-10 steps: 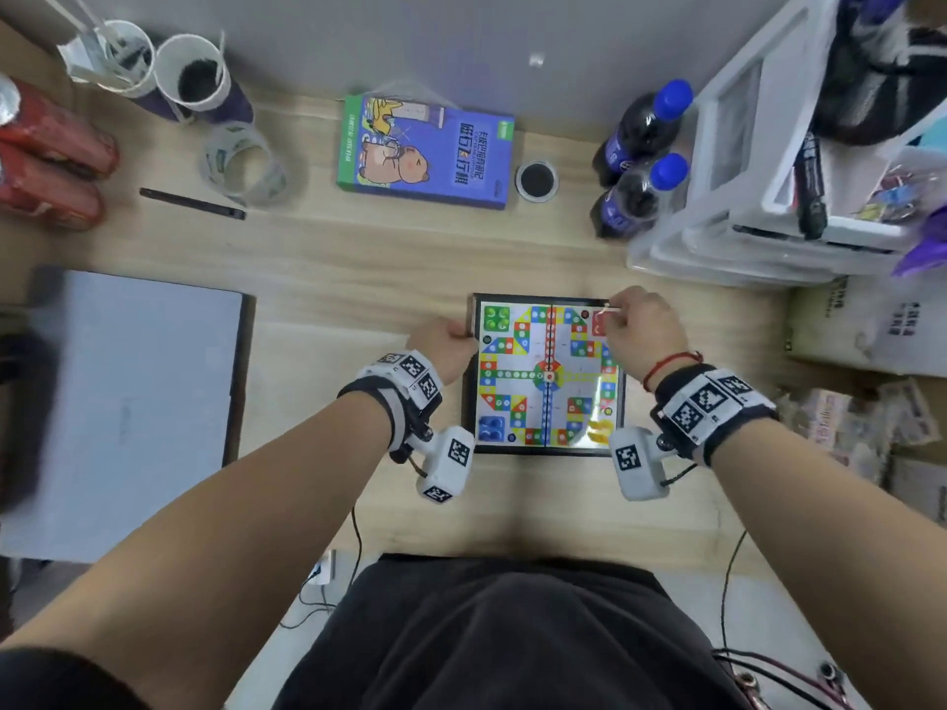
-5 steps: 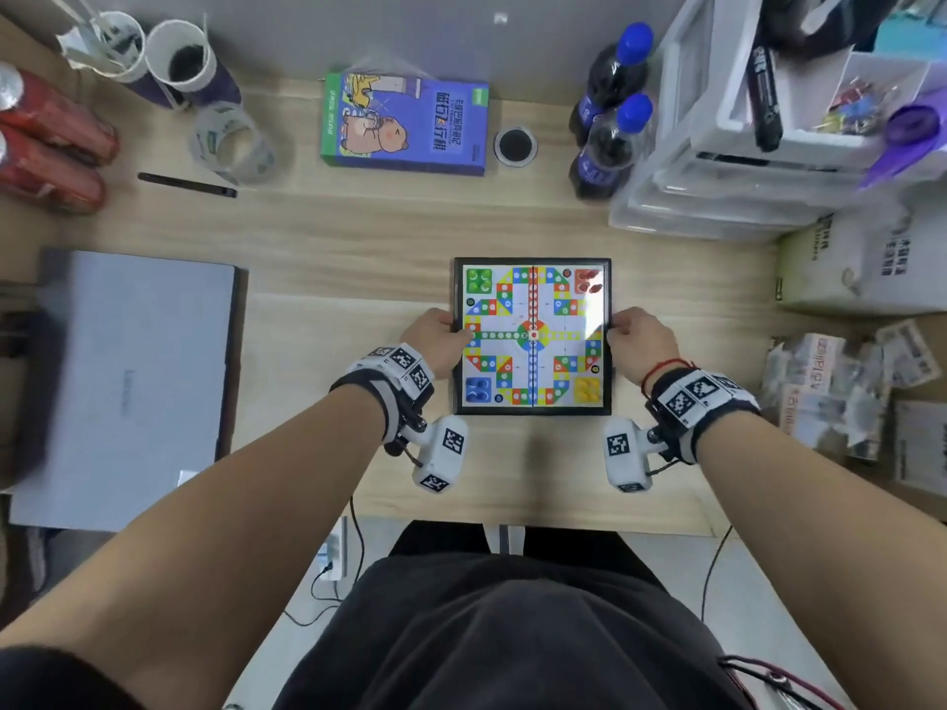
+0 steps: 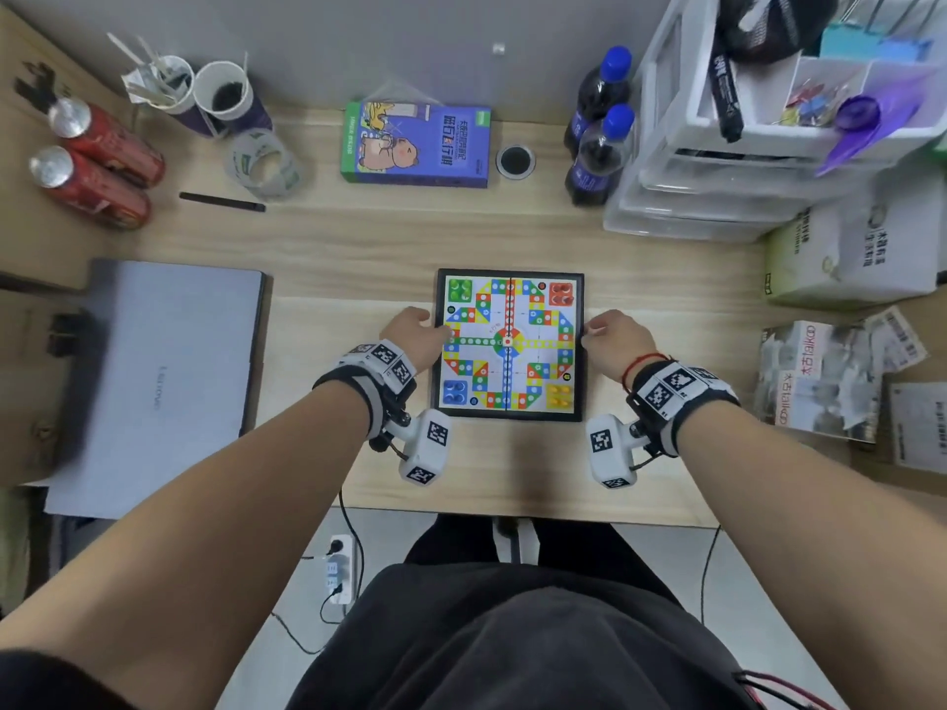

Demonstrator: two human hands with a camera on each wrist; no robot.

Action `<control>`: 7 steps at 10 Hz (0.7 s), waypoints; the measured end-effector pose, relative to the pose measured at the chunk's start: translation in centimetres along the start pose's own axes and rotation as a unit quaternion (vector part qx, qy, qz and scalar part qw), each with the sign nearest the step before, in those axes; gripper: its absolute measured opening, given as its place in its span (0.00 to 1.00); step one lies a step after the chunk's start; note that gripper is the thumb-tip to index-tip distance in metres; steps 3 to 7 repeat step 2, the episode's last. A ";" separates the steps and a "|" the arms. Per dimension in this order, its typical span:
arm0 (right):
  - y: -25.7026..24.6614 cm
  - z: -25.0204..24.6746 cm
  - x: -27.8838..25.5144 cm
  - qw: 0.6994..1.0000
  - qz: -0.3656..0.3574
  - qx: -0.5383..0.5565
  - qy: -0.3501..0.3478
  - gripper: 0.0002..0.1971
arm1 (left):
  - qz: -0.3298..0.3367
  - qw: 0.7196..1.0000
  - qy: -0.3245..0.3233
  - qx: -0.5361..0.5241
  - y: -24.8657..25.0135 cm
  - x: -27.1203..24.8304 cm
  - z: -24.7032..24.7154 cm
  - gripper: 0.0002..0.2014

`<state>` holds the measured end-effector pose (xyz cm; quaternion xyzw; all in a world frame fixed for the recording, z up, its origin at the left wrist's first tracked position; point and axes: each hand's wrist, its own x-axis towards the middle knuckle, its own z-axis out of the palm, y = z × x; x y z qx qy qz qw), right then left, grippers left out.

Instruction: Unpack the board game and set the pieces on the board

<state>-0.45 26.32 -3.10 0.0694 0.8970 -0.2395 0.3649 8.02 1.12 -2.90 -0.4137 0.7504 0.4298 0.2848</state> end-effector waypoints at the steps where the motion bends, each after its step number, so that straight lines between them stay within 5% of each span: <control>1: -0.6 -1.9 -0.7 0.999 -0.003 0.037 0.023 0.14 | 0.038 0.999 0.004 -0.019 1.0 -0.9 -1.1 0.24; 2: -1.3 -4.2 -1.6 0.997 -0.047 0.053 0.036 0.07 | 0.080 0.996 -0.010 -0.038 1.5 -2.4 -1.9 0.15; 7: -1.3 -4.2 -1.6 0.997 -0.047 0.053 0.036 0.07 | 0.080 0.996 -0.010 -0.038 1.5 -2.4 -1.9 0.15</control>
